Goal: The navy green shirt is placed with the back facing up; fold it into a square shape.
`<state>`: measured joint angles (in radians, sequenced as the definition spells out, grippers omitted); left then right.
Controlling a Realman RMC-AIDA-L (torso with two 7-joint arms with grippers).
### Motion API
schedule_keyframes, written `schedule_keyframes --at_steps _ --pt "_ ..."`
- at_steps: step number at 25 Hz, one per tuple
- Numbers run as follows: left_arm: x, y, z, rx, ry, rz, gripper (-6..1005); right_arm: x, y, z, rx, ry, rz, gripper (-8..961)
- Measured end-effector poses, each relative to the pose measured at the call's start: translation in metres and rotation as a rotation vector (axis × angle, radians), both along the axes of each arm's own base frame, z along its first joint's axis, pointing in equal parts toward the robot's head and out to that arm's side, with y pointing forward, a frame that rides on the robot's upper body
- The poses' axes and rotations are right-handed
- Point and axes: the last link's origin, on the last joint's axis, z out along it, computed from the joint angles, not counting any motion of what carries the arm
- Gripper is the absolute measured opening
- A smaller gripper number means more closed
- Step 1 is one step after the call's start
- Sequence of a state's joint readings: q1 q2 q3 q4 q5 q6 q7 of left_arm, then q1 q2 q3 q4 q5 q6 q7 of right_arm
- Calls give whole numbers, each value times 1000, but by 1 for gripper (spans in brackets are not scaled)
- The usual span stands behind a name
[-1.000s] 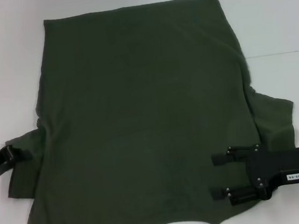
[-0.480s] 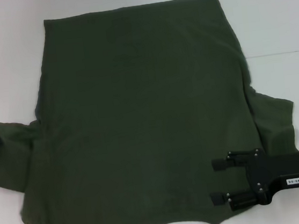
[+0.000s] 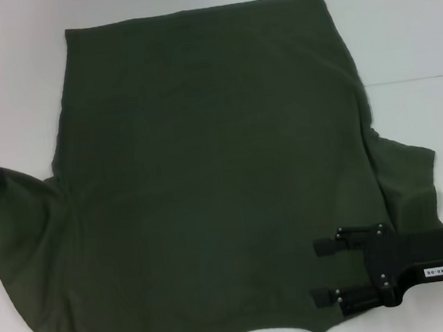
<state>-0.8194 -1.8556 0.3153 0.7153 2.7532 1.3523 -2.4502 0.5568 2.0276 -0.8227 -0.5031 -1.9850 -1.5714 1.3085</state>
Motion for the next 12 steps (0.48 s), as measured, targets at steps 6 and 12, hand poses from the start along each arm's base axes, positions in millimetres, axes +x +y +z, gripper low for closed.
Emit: schedule_keyframes --at_steps 6,12 --pt "31 14 -14 -70 0 40 7 0 0 0 -3 1 1 910" --pt "63 27 -26 -113 -47 59 7 1 -1 0 -2 0 0 910"
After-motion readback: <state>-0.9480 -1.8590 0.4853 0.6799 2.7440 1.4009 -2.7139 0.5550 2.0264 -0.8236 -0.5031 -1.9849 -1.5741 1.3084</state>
